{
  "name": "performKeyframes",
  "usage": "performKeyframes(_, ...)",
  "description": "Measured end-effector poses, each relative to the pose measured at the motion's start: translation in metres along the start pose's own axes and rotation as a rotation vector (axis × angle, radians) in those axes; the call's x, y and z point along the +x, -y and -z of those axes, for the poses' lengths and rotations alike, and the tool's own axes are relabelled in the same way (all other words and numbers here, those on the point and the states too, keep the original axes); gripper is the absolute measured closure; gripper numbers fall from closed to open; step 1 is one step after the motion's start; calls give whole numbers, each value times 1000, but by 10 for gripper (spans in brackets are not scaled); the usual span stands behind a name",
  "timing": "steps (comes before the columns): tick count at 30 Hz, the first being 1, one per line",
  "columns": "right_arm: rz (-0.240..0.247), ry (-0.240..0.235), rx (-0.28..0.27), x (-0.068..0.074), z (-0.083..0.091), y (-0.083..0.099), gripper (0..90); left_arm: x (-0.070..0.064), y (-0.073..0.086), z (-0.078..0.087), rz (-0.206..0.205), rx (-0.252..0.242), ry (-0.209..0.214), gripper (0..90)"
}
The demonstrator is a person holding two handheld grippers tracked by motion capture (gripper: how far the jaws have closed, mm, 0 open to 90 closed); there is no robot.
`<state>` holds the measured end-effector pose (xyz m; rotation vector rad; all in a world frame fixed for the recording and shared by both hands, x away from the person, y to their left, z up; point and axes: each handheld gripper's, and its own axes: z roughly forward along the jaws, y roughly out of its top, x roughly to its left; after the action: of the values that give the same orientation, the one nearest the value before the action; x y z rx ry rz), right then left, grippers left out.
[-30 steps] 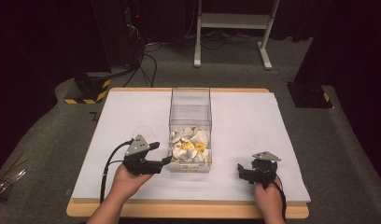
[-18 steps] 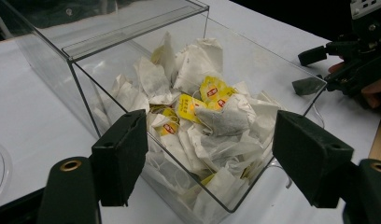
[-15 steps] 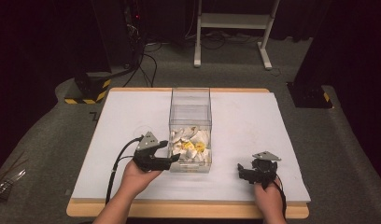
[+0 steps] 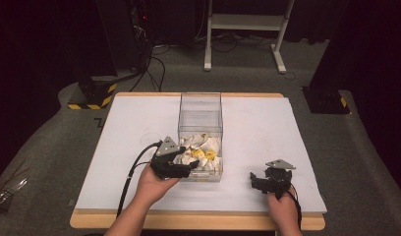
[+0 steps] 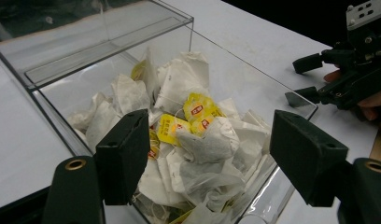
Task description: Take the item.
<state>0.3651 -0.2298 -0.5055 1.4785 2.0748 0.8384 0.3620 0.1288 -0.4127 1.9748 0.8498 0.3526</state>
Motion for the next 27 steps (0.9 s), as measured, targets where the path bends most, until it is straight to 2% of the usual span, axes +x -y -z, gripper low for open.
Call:
performKeyframes(2, 0, 0, 0, 0, 0, 0, 77, 0, -2, -5, 5, 32, -2, 298)
performKeyframes(9, 1, 0, 0, 0, 0, 0, 77, -1, -7, -16, 12, 74, 13, 342)
performKeyframes(11, 1, 1, 0, 0, 0, 0, 77, 0, -8, -22, 17, 107, 13, 347)
performKeyframes(16, 1, 1, 0, 0, 0, 0, 77, 1, -10, -31, 21, 151, 14, 352)
performKeyframes(23, 1, 1, 0, 0, 0, 0, 77, 3, -14, -39, 6, 202, 30, 401)
performKeyframes(27, 1, 1, 0, 0, 0, 0, 78, 4, -15, -43, 18, 223, 29, 409)
